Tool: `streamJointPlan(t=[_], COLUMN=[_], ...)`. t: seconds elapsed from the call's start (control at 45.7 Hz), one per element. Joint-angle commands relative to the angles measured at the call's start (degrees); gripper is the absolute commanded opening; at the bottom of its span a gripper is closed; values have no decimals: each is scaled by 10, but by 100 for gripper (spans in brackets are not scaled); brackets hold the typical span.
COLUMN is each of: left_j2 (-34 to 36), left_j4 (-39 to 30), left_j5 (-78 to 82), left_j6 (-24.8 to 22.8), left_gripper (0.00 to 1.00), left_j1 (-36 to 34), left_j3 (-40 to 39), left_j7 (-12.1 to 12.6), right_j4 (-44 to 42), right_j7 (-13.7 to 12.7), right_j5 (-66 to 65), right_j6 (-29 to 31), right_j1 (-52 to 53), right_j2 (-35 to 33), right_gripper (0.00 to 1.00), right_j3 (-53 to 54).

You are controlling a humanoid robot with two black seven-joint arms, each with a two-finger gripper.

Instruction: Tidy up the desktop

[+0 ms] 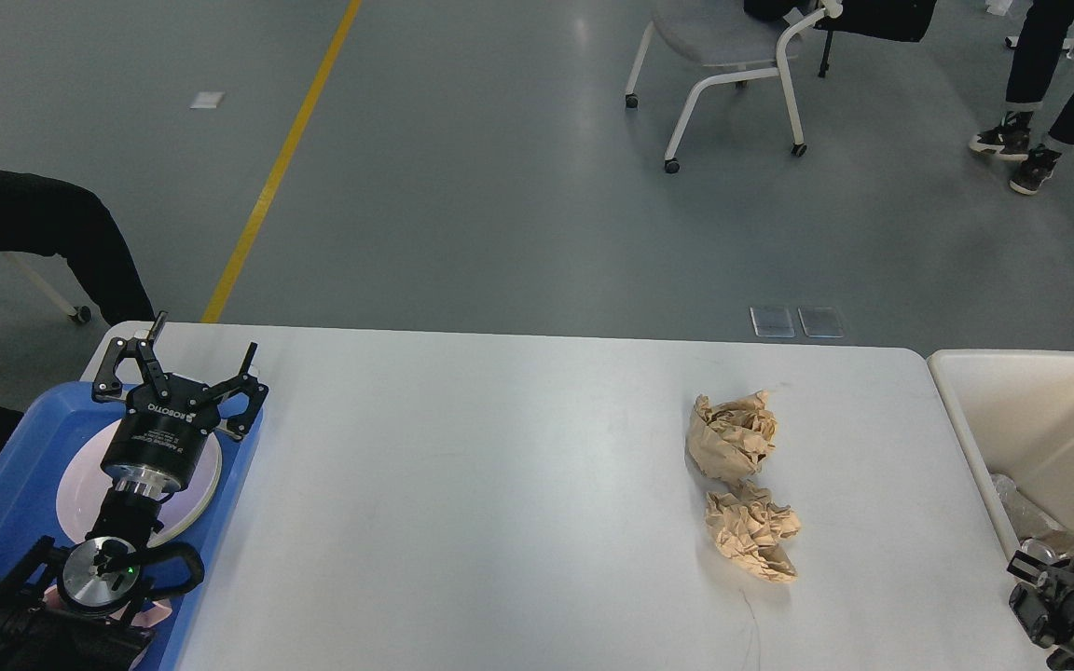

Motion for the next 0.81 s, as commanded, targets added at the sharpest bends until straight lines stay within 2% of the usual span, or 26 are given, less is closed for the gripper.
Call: streamJointPlan(t=[0.0, 0.022, 0.044, 0.131, 0.197, 0.219, 0.547, 0.657, 0.788], left_j2=[0, 0, 0, 0, 0, 0, 0, 0, 0], left_j4=[0, 0, 0, 0, -1, 0, 0, 0, 0], left_j5=[0, 1, 0, 1, 0, 0, 0, 0, 0], left_j6=[0, 0, 0, 0, 0, 0, 0, 0, 0], left_gripper=[96, 96, 96, 96, 96, 96, 96, 96, 96], left_j1=[0, 0, 0, 0, 0, 0, 0, 0, 0], left_j3=[0, 0, 0, 0, 0, 0, 0, 0, 0], left_j7=[0, 0, 0, -1, 0, 0, 0, 0, 0], right_j4=[3, 3, 3, 4, 5, 5, 17, 42, 130], right_j7=[1, 1, 1, 3, 3, 4, 7, 8, 8], right_j5=[0, 0, 0, 0, 0, 0, 0, -1, -6], right_j6=[-1, -2, -3, -34, -50, -52, -51, -48, -28], right_j1=[1, 2, 2, 1, 1, 1, 21, 71, 171], right_j2=[-5, -6, -7, -6, -5, -5, -9, -29, -91], right_gripper=[0, 0, 8, 67, 97, 100, 100, 100, 100], right_j3=[4, 4, 3, 2, 2, 2, 3, 4, 3])
